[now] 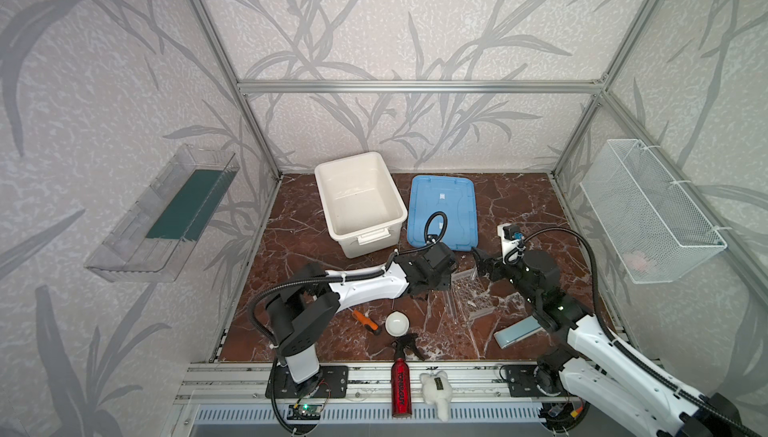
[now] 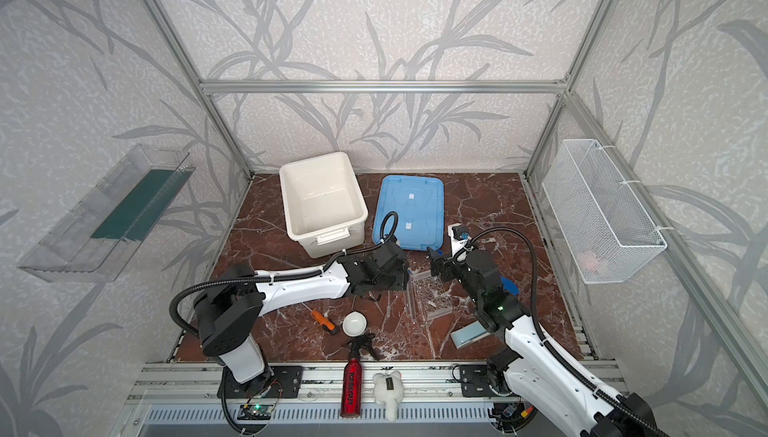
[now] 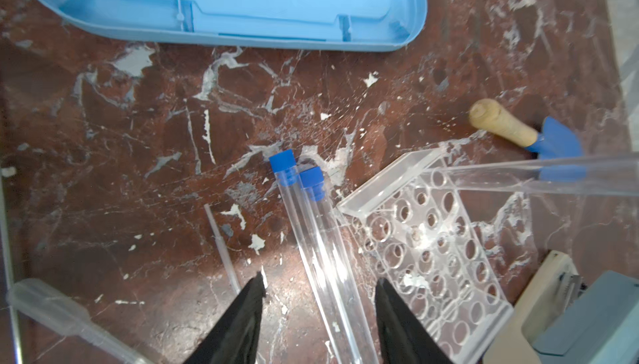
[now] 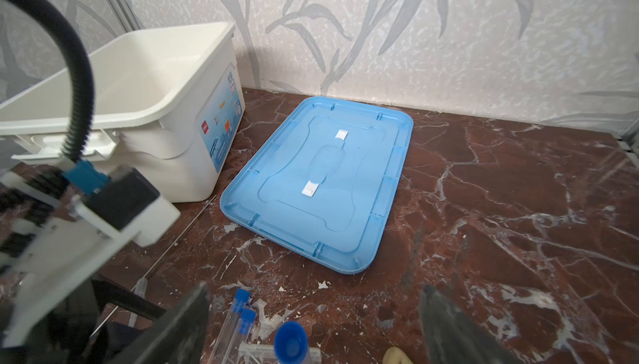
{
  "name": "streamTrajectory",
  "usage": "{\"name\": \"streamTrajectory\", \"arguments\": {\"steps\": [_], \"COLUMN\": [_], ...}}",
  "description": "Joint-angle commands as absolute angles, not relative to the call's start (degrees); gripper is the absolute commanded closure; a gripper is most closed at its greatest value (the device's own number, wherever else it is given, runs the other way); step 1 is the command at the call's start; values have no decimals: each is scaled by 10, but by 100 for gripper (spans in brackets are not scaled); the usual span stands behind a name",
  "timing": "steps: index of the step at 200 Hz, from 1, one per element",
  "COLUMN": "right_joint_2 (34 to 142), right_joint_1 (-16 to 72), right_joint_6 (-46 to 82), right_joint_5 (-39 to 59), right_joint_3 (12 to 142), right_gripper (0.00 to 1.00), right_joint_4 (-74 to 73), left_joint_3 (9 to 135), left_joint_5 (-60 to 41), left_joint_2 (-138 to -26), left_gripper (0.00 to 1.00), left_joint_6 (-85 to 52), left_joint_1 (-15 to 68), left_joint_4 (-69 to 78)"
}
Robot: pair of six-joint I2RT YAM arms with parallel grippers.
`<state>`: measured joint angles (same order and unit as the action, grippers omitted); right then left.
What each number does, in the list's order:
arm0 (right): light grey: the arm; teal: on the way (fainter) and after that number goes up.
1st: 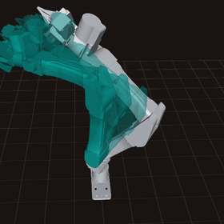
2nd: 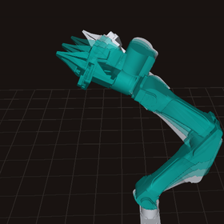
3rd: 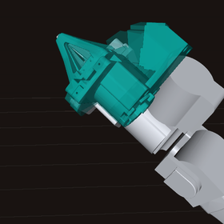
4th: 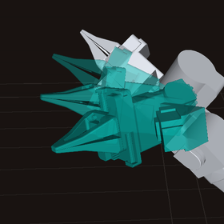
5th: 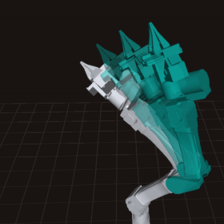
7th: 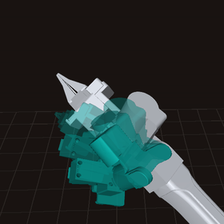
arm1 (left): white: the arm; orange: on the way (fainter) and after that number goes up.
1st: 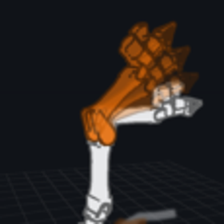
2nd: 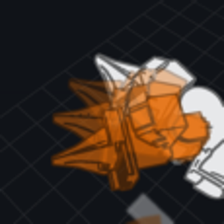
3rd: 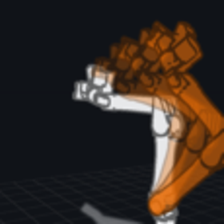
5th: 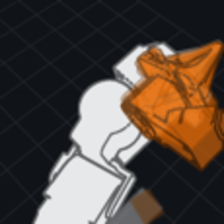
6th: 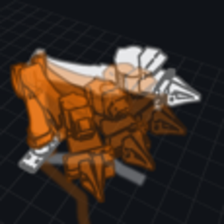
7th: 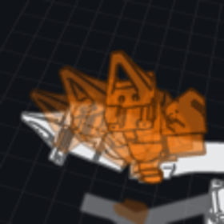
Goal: Organize the chemistry lab equipment
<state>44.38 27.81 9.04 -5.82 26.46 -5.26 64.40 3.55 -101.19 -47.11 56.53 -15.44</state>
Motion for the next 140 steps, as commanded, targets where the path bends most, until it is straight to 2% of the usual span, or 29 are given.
{"name": "streamTrajectory", "arguments": {"steps": [1, 39, 106, 136, 140], "right_joint_2": [412, 393, 368, 361, 362], "right_joint_1": [281, 281, 281, 281, 281], "right_joint_6": [125, 116, 114, 113, 112], "right_joint_5": [-78, -76, -77, -88, -89], "right_joint_3": [304, 328, 321, 315, 316], "right_gripper": [1, 1, 1, 1, 1], "right_joint_4": [59, 132, 139, 136, 137], "left_joint_3": [664, 687, 721, 742, 744], "left_joint_5": [28, 30, -3, 3, 3], "left_joint_2": [-1035, -1065, -1106, -1124, -1125], "left_gripper": [52, 55, 57, 59, 62], "left_joint_6": [-469, -459, -438, -435, -435], "left_joint_1": [564, 566, 567, 567, 567], "left_joint_4": [-204, -225, -237, -272, -276]}}
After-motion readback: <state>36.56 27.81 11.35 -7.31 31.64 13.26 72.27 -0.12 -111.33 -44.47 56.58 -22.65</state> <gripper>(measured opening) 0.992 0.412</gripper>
